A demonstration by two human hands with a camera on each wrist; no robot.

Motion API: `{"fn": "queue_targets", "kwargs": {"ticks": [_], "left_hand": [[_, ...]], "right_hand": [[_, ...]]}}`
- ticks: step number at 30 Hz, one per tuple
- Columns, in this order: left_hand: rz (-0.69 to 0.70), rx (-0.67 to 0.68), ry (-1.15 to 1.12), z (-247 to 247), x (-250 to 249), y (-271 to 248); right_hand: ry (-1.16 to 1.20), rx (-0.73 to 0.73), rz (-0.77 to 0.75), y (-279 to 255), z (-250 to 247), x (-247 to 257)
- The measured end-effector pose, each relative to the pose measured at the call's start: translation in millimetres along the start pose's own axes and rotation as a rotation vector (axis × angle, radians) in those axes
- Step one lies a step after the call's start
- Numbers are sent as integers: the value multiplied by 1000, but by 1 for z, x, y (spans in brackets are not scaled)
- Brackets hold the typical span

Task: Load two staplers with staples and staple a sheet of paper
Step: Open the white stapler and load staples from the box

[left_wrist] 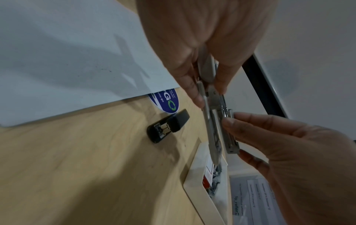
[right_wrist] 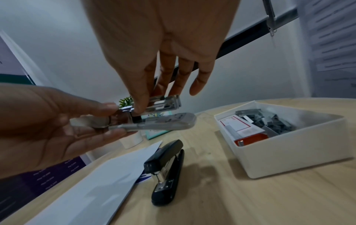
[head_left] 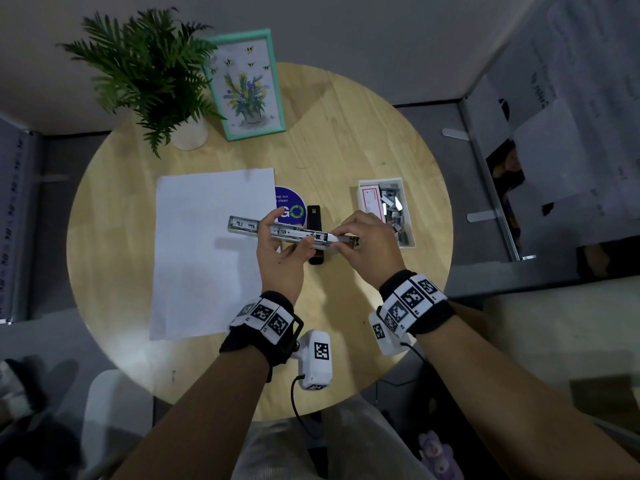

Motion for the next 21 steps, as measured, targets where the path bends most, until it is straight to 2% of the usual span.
{"fn": "queue_targets", "kwargs": {"ticks": [8, 14, 21], "left_hand": [[-16, -2, -1, 3, -2, 1], [-41, -17, -32, 2, -2, 2], [-63, -23, -57, 3, -3, 1]], "right_hand": [[-3, 16, 24, 4, 2, 0], [-44, -75, -4, -5, -15, -2], [-163, -11, -33, -7, -9, -3]]}}
Point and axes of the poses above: each hand's wrist, its own y-axis towards the middle knuckle, its own z-axis out of the palm, x = y × z, the point moved 9 cm from there along y, towards the middle knuckle, and after that the axes turned 3 degrees about z, right-handed, at the moved point
